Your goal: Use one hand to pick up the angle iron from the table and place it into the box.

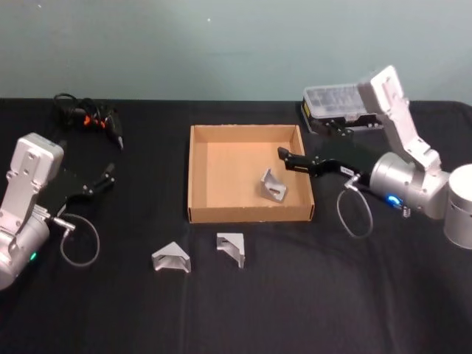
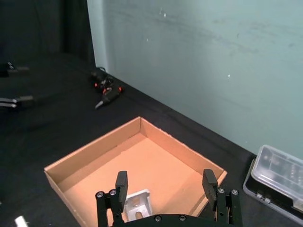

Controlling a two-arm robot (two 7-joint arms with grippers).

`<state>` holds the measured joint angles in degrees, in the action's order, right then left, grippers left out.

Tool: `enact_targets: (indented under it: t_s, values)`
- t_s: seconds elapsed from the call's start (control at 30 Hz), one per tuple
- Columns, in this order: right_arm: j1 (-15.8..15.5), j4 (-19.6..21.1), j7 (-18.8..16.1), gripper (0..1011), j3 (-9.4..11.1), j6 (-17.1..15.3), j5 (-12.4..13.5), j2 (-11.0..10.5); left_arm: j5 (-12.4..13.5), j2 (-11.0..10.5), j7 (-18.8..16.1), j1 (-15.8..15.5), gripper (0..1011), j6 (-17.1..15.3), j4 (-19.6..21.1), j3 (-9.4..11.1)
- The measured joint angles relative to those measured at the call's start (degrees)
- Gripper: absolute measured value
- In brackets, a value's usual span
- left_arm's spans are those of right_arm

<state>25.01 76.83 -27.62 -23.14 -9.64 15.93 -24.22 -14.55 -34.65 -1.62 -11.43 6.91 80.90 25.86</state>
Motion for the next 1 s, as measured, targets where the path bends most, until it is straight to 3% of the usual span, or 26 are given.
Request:
enact_targets:
  t_s: [0.17,0.37,0.5,0.6,0.7,1.0]
  values:
    - [-3.11,5.52,-0.17,1003,1.26,0.02,1.47,-2.59,0.00,0.00,0.00,0.00,1000,0.00,0.00,0.00]
    - [-5.52,10.26,-2.55,1003,1.17,-0.30,2.89,-5.68,0.00,0.00,0.00,0.00,1000,0.00,0.00,0.00]
    - [-6.52,13.21,-6.38,1003,-0.30,-1.03,3.99,-8.91,0.00,0.00,0.00,0.00,1000,0.00,0.00,0.00]
    - [-6.64,14.11,-8.25,1003,-1.22,-1.31,4.35,-10.21,0.00,0.00,0.00,0.00,1000,0.00,0.00,0.00]
    - [-6.53,15.05,-11.09,1003,-3.21,-1.68,4.58,-12.05,0.00,0.00,0.00,0.00,1000,0.00,0.00,0.00]
    - [-4.73,13.90,-15.54,1003,-8.10,-2.00,3.96,-13.67,0.00,0.00,0.00,0.00,1000,0.00,0.00,0.00]
